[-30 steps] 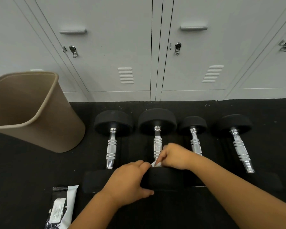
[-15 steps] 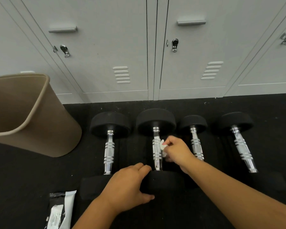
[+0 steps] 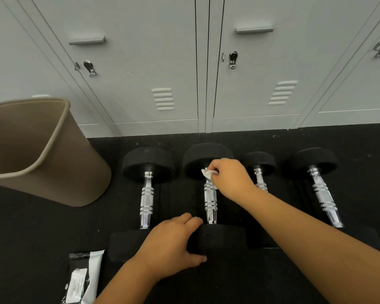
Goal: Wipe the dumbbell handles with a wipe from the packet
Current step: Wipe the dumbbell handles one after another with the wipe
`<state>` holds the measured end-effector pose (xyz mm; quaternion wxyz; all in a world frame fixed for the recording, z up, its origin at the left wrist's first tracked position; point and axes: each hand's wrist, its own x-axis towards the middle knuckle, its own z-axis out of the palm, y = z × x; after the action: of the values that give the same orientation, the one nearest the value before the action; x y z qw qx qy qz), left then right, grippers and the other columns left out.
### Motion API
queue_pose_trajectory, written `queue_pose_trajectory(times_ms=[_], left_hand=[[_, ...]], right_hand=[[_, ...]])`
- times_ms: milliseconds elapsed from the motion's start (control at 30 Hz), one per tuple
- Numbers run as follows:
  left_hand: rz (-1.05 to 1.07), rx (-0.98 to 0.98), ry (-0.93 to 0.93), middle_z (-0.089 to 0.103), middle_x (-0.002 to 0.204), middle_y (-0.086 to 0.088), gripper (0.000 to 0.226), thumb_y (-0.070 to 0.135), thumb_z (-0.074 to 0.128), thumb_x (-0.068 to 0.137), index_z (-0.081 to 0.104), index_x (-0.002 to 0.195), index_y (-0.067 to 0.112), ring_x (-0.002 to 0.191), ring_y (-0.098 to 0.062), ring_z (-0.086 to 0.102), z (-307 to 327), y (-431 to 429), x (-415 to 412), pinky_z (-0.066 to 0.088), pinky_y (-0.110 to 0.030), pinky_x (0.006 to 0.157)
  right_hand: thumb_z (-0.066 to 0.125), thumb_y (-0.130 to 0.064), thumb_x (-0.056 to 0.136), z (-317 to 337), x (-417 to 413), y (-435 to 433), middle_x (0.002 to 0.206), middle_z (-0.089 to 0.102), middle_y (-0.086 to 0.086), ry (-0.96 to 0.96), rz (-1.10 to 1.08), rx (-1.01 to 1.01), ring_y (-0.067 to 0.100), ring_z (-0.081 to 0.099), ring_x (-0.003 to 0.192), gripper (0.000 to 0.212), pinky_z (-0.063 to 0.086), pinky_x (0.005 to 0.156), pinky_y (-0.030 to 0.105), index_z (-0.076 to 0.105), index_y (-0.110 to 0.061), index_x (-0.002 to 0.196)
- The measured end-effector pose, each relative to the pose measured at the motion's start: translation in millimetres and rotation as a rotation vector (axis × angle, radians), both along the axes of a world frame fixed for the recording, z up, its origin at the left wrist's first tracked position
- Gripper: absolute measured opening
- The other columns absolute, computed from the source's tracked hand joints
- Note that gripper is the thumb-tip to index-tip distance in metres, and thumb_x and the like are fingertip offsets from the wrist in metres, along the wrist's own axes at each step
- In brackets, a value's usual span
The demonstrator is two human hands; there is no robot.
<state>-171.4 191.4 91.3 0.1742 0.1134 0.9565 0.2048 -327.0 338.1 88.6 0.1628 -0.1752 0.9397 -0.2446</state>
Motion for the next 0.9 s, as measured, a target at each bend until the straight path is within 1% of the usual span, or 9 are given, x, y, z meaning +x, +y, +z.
queue_pose_trajectory(times_ms=[167, 267, 400, 467, 567, 633, 700, 767, 900], left_hand=[[-0.006, -0.018, -0.006, 0.052, 0.117, 0.014, 0.066, 0.059, 0.067, 0.078, 0.043, 0.134, 0.034, 0.100, -0.006, 0.053, 0, 0, 0, 0.044, -0.022, 0.081], [-0.008, -0.022, -0.011, 0.052, 0.115, 0.014, 0.064, 0.059, 0.067, 0.077, 0.045, 0.132, 0.035, 0.099, -0.006, 0.054, 1, 0, -1, 0.045, -0.023, 0.080], [-0.005, -0.018, -0.010, 0.053, 0.115, 0.014, 0.065, 0.060, 0.068, 0.076, 0.045, 0.132, 0.035, 0.100, -0.006, 0.054, 1, 2, -1, 0.046, -0.024, 0.081], [-0.005, -0.012, -0.012, 0.053, 0.116, 0.015, 0.066, 0.060, 0.068, 0.076, 0.044, 0.133, 0.035, 0.101, -0.005, 0.053, 1, 2, -2, 0.045, -0.022, 0.082], [-0.012, -0.002, -0.022, 0.052, 0.119, 0.015, 0.069, 0.059, 0.068, 0.077, 0.042, 0.136, 0.034, 0.102, -0.005, 0.053, 2, 1, -2, 0.047, -0.024, 0.084], [-0.015, 0.004, -0.024, 0.052, 0.120, 0.015, 0.070, 0.059, 0.068, 0.077, 0.042, 0.137, 0.034, 0.103, -0.004, 0.053, 2, 1, -2, 0.046, -0.023, 0.084], [-0.017, 0.003, -0.028, 0.052, 0.120, 0.015, 0.070, 0.060, 0.069, 0.077, 0.042, 0.137, 0.034, 0.102, -0.005, 0.053, 2, 0, -3, 0.046, -0.023, 0.082], [-0.021, -0.005, -0.035, 0.052, 0.117, 0.015, 0.069, 0.060, 0.068, 0.076, 0.043, 0.135, 0.035, 0.100, -0.005, 0.053, 2, -1, -3, 0.046, -0.023, 0.081], [-0.027, -0.022, -0.019, 0.052, 0.117, 0.016, 0.069, 0.062, 0.067, 0.076, 0.043, 0.134, 0.037, 0.099, -0.003, 0.053, 1, -2, -3, 0.041, -0.019, 0.076]], right_hand=[[0.056, -0.012, 0.091, -19, 23, 17, 0.109, 0.058, -0.001, -0.040, 0.101, -0.039, 0.019, 0.060, 0.098, 0.025, 0.049, 0.093, 0.031, 0.070, -0.018, 0.111], [0.062, -0.016, 0.087, -15, 39, 20, 0.106, 0.062, 0.000, -0.183, 0.277, -0.006, 0.020, 0.061, 0.100, 0.018, 0.049, 0.093, 0.036, 0.075, -0.019, 0.100], [0.064, -0.013, 0.083, 1, 36, 24, 0.107, 0.070, 0.003, -0.414, 0.438, 0.122, 0.017, 0.062, 0.102, 0.022, 0.050, 0.095, 0.033, 0.076, -0.019, 0.101], [0.062, -0.009, 0.084, 8, 25, 17, 0.109, 0.069, 0.003, -0.333, 0.387, 0.085, 0.018, 0.062, 0.102, 0.025, 0.050, 0.094, 0.035, 0.074, -0.019, 0.103], [0.052, -0.006, 0.091, 13, 8, -10, 0.117, 0.065, 0.004, -0.036, 0.341, -0.032, 0.023, 0.060, 0.105, 0.031, 0.049, 0.095, 0.038, 0.069, -0.020, 0.114], [0.050, -0.004, 0.090, 8, 4, -25, 0.116, 0.064, 0.007, 0.158, 0.494, 0.068, 0.027, 0.060, 0.106, 0.033, 0.049, 0.091, 0.040, 0.066, -0.017, 0.116], [0.050, -0.006, 0.090, -1, 3, -29, 0.112, 0.064, 0.009, 0.308, 0.739, 0.351, 0.028, 0.058, 0.105, 0.029, 0.047, 0.089, 0.040, 0.064, -0.014, 0.114], [0.052, -0.012, 0.090, -8, 7, -22, 0.108, 0.066, 0.008, 0.353, 0.859, 0.576, 0.027, 0.057, 0.106, 0.022, 0.043, 0.091, 0.041, 0.065, -0.013, 0.107], [0.050, -0.017, 0.090, -6, 20, -18, 0.098, 0.067, 0.004, 0.287, 0.881, 0.561, 0.023, 0.057, 0.100, 0.021, 0.034, 0.095, 0.040, 0.069, -0.018, 0.100]])
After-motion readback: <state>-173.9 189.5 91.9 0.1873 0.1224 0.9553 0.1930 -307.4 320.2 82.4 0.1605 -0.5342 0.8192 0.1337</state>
